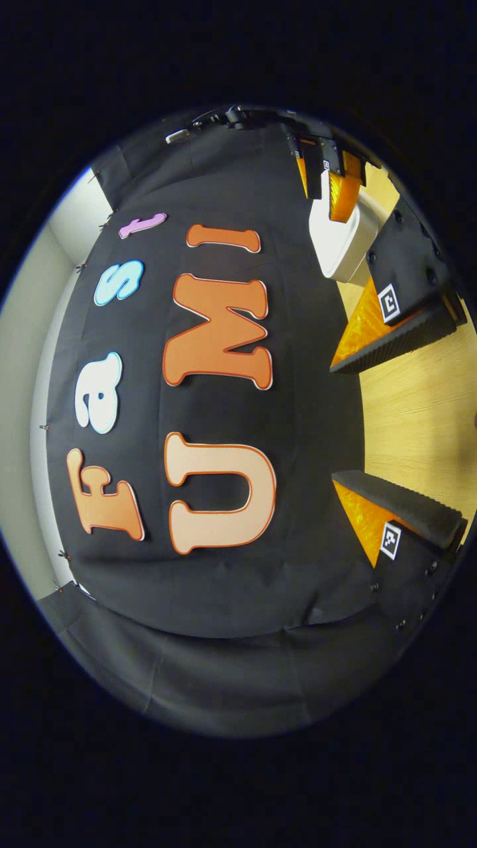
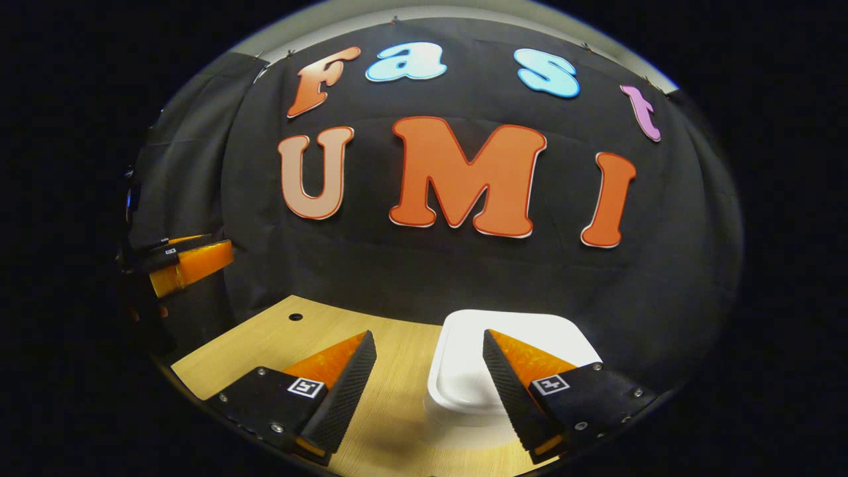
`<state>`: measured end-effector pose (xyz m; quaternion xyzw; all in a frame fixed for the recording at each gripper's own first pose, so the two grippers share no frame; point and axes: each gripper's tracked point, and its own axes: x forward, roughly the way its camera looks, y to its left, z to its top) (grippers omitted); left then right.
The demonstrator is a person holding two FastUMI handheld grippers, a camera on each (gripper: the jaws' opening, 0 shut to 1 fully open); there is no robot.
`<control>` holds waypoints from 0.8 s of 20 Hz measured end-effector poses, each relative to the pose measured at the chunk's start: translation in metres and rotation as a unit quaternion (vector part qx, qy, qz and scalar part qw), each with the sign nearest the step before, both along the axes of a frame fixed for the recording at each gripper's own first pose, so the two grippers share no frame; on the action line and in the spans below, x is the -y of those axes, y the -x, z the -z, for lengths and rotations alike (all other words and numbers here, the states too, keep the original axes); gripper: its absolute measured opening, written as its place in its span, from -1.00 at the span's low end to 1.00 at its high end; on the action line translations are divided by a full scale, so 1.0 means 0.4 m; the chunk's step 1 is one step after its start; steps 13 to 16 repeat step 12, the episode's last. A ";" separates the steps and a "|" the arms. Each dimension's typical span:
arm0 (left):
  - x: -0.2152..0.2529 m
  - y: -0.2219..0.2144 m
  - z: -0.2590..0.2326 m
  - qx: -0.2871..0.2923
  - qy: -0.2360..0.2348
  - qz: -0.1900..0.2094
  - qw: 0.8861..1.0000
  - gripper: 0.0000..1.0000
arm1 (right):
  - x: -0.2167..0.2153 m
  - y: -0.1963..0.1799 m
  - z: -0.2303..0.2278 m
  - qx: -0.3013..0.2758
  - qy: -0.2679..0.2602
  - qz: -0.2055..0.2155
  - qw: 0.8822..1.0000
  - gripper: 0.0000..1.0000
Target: Press the lid of the desktop garbage bin to open it, pick up the crumpled paper on the desktop and throw it into the bin, then pick up the pop can on the desktop and drop it into the bin, and finally close the garbage bin lid.
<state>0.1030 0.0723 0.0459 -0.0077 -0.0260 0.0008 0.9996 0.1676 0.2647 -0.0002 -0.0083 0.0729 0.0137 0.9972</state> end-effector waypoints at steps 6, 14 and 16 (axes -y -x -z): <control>-0.023 0.012 -0.007 0.011 0.004 -0.021 1.000 0.89 | -0.068 -0.022 -0.045 0.043 0.010 -0.029 0.999 0.99; -0.029 0.013 0.005 0.001 0.010 -0.033 0.999 0.87 | -0.098 -0.035 -0.050 0.051 0.006 -0.046 0.998 0.99; -0.029 0.013 0.005 0.001 0.010 -0.033 0.999 0.87 | -0.098 -0.035 -0.050 0.051 0.006 -0.046 0.998 0.99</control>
